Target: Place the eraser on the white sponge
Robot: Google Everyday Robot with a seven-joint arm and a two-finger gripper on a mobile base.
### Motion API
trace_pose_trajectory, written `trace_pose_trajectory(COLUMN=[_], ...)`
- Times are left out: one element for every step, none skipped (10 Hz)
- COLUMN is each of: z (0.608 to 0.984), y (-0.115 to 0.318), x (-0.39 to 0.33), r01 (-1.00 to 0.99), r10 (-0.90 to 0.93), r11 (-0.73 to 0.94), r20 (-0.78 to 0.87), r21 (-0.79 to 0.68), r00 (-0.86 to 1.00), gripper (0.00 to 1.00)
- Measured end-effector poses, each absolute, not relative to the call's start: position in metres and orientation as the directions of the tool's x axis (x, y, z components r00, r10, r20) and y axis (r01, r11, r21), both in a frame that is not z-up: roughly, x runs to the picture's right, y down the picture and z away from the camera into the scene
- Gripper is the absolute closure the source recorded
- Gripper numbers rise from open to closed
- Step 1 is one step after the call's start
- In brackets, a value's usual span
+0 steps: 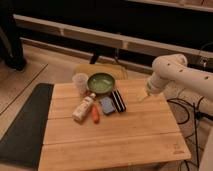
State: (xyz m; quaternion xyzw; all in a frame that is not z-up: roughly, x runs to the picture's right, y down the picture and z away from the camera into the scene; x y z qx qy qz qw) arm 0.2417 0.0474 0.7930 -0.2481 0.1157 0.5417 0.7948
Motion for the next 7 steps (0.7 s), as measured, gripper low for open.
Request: trace_pose_trajectory(z=[0.813, 0.826, 0.84, 0.854, 0.864, 0.875, 0.887], y=[0.045, 0.043, 0.041, 0.04, 0.039, 0.037, 0.037], x=[0.241, 0.238, 0.234, 0.229, 0.221, 0.209, 0.189], r01=[-0.905, -0.895, -0.883, -0.87, -0.855, -0.836, -0.808], r10=[0.793, 0.784, 0.772, 0.759, 0.748, 0.734, 0.715], r11=[0.309, 0.321, 0.333, 0.343, 0.352, 0.363, 0.378], r20=[-0.447, -0.444, -0.443, -0.44, -0.436, -0.427, -0.412], r21=[-0.292, -0.309, -0.331, -0.355, -0.38, -0.411, -0.451], r00=[0.415, 0.435, 0.457, 0.479, 0.501, 0.528, 0.564], gripper=[0.35, 0.35, 0.35, 0.35, 0.35, 0.35, 0.35])
